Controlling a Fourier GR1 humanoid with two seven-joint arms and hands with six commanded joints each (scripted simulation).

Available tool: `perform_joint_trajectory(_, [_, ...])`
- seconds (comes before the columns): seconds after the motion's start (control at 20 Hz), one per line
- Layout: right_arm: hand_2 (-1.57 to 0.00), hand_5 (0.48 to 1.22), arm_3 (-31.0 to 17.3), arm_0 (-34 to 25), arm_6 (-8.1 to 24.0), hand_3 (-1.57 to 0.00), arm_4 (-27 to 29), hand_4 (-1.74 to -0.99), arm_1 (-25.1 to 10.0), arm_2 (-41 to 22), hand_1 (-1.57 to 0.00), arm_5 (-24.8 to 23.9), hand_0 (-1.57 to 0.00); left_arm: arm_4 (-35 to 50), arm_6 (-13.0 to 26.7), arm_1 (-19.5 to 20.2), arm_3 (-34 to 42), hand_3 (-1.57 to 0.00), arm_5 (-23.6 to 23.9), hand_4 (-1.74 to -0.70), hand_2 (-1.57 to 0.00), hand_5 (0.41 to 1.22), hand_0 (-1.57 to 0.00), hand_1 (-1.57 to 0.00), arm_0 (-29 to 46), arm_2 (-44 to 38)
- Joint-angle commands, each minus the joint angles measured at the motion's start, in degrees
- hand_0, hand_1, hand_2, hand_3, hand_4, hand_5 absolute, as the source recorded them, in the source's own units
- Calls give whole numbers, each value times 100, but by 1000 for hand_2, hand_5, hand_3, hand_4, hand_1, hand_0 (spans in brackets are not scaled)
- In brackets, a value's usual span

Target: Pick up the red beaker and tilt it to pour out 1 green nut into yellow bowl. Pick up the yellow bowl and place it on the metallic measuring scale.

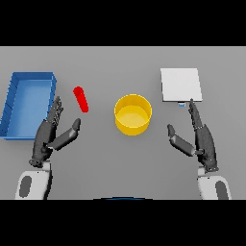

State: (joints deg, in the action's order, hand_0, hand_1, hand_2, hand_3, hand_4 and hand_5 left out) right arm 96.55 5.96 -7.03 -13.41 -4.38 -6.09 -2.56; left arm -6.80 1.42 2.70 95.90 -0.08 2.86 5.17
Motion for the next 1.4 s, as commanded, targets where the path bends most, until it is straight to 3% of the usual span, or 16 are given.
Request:
perform_joint_trajectory(0.0, [1, 678, 43, 18, 82, 1, -87, -1235, 22, -53, 1, -37, 1, -44, 96, 34, 93, 1, -7, -1223, 1, 658, 1, 1, 52, 37])
perform_joint_trajectory(0.25, [1, 682, 118, 92, 74, 1, 33, -1254, -30, -67, 1, 132, 1, -175, 329, 103, -9, 1, -73, -1254, 1, 679, 1, 1, -119, 127])
perform_joint_trajectory(0.55, [1, 678, 279, 85, 104, 1, 285, -1304, 15, -8, 1, 230, 1, -108, 193, 31, -1186, 1, -106, -1377, 1, 738, 1, 1, -1054, -112])
perform_joint_trajectory(1.0, [1, 688, 200, 41, 192, 1, 358, -1338, -20, 86, 1, 234, 1, -111, -110, -52, -2977, 1, 77, -1333, 1, 714, 1, 1, -2204, -567])
perform_joint_trajectory(1.15, [1, 688, 253, 154, 84, 1, 381, -1336, -22, 75, 1, 264, 1, -92, -309, -3, -3254, 1, 41, -1321, 1, 713, 1, 1, -2440, -650])
perform_joint_trajectory(1.35, [1, 684, 136, -23, 198, 1, 411, -1329, 30, 117, 1, 216, 1, -117, -262, 39, -3681, 1, 28, -1311, 1, 703, 1, 1, -2895, -731])
